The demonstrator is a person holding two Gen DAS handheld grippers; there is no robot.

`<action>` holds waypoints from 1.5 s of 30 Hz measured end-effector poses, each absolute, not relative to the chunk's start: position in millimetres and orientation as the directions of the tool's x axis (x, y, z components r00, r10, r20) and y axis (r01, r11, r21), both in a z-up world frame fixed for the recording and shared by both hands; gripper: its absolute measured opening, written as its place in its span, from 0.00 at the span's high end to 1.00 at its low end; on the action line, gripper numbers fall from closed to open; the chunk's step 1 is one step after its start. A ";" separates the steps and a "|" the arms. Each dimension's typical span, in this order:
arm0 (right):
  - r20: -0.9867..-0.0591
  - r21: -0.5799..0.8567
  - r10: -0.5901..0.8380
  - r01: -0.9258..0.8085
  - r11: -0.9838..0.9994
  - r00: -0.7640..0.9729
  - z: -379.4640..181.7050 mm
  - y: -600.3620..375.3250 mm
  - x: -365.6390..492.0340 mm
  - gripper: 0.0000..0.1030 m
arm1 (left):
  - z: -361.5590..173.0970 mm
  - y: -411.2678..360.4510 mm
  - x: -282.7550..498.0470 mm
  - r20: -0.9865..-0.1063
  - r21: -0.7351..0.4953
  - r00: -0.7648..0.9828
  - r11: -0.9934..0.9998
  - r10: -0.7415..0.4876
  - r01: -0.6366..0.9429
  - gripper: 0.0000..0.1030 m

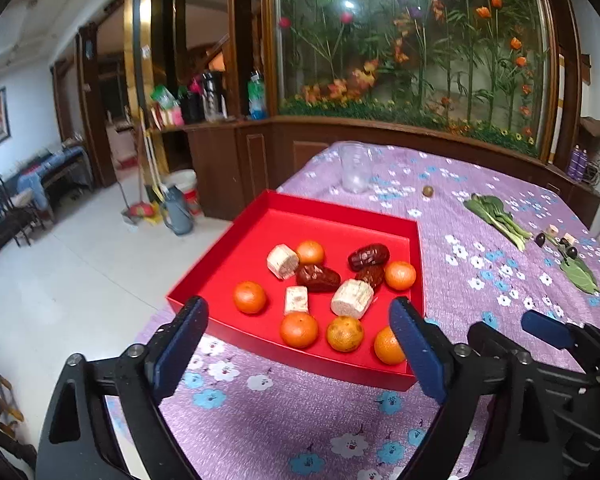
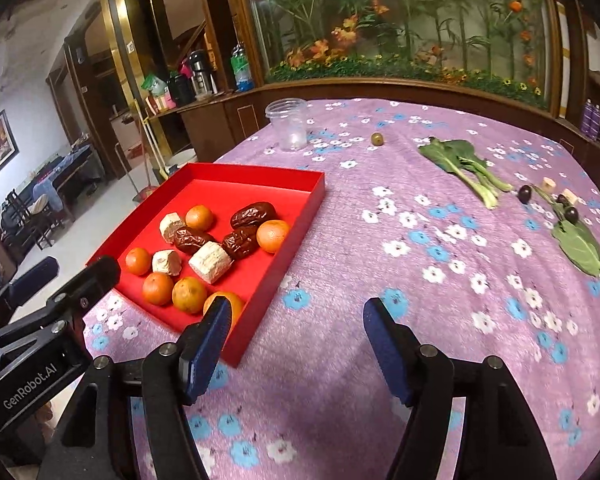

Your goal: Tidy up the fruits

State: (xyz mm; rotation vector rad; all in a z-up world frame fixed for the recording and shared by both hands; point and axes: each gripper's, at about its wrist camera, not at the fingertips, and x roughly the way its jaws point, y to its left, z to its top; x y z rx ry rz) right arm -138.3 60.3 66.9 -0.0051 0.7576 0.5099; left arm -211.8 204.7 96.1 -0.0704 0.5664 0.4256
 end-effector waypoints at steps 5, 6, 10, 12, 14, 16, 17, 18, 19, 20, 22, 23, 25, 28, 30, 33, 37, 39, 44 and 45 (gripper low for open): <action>-0.612 0.145 0.435 -0.446 0.883 0.661 76.5 51.3 -159.3 0.21 | 112.4 188.4 -232.3 -0.440 0.083 0.774 0.879 0.455 -0.470 0.02; -0.602 0.136 0.432 -0.447 0.884 0.671 78.2 50.4 -163.2 0.20 | 114.8 186.0 -235.6 -0.426 0.083 0.777 0.875 0.464 -0.477 0.00; -0.562 0.106 0.429 -0.453 0.885 0.707 85.0 46.5 -176.5 0.16 | 123.1 174.6 -249.6 -0.374 0.089 0.783 0.859 0.497 -0.504 0.00; -0.553 0.101 0.432 -0.457 0.884 0.713 85.4 44.9 -181.3 0.15 | 122.9 169.6 -254.8 -0.364 0.088 0.784 0.856 0.503 -0.509 0.00; -0.548 0.103 0.437 -0.461 0.881 0.713 84.8 43.2 -184.8 0.15 | 119.2 165.5 -256.2 -0.372 0.095 0.777 0.853 0.508 -0.513 0.00; -0.545 0.103 0.440 -0.463 0.880 0.714 83.2 42.3 -187.4 0.14 | 114.0 162.6 -252.5 -0.403 0.106 0.771 0.862 0.493 -0.495 0.00; -0.545 0.104 0.441 -0.464 0.880 0.713 82.2 42.3 -188.9 0.14 | 110.5 162.2 -249.1 -0.434 0.102 0.768 0.873 0.470 -0.477 0.00; -0.545 0.105 0.442 -0.465 0.879 0.712 81.4 42.1 -189.9 0.13 | 107.9 162.3 -247.2 -0.452 0.089 0.769 0.881 0.452 -0.466 0.00; -0.545 0.104 0.440 -0.463 0.880 0.713 80.2 41.6 -190.9 0.13 | 106.3 162.6 -246.2 -0.464 0.076 0.771 0.887 0.435 -0.455 0.00; -0.545 0.100 0.437 -0.462 0.881 0.716 79.1 41.3 -191.5 0.13 | 104.5 163.1 -244.4 -0.480 0.064 0.771 0.893 0.419 -0.445 0.00; -0.540 0.098 0.436 -0.461 0.882 0.720 77.9 40.6 -193.6 0.11 | 101.8 162.5 -242.7 -0.487 0.069 0.765 0.892 0.421 -0.447 0.00; -0.539 0.094 0.433 -0.459 0.884 0.723 77.6 40.8 -194.1 0.11 | 100.8 162.4 -241.5 -0.490 0.074 0.761 0.890 0.425 -0.450 0.00; -0.534 0.085 0.429 -0.458 0.885 0.729 76.8 41.3 -194.8 0.10 | 98.5 161.6 -241.2 -0.490 0.080 0.757 0.887 0.433 -0.456 0.00; -0.526 0.064 0.420 -0.458 0.887 0.739 75.8 43.7 -195.8 0.10 | 96.2 161.0 -240.3 -0.494 0.080 0.754 0.886 0.433 -0.456 0.00; -0.523 0.055 0.418 -0.460 0.886 0.743 74.9 45.8 -197.6 0.09 | 93.2 161.6 -237.4 -0.502 0.081 0.752 0.889 0.427 -0.451 0.00; -0.520 0.033 0.414 -0.467 0.884 0.747 72.8 50.4 -198.9 0.09 | 87.2 164.2 -232.6 -0.525 0.076 0.742 0.891 0.418 -0.448 0.00; -0.531 0.020 0.413 -0.476 0.879 0.740 68.0 55.7 -197.1 0.09 | 79.5 171.1 -226.6 -0.562 0.058 0.723 0.891 0.401 -0.449 0.00; -0.539 0.019 0.413 -0.479 0.878 0.735 65.2 58.7 -195.8 0.09 | 77.2 173.0 -224.8 -0.568 0.059 0.718 0.890 0.403 -0.453 0.00; -0.554 0.017 0.414 -0.487 0.874 0.723 60.2 65.1 -192.1 0.09 | 70.1 179.9 -219.6 -0.586 0.049 0.709 0.891 0.392 -0.452 0.00; -0.557 0.016 0.414 -0.489 0.872 0.720 59.5 66.5 -191.5 0.09 | 68.6 181.5 -218.8 -0.589 0.046 0.708 0.891 0.390 -0.452 0.00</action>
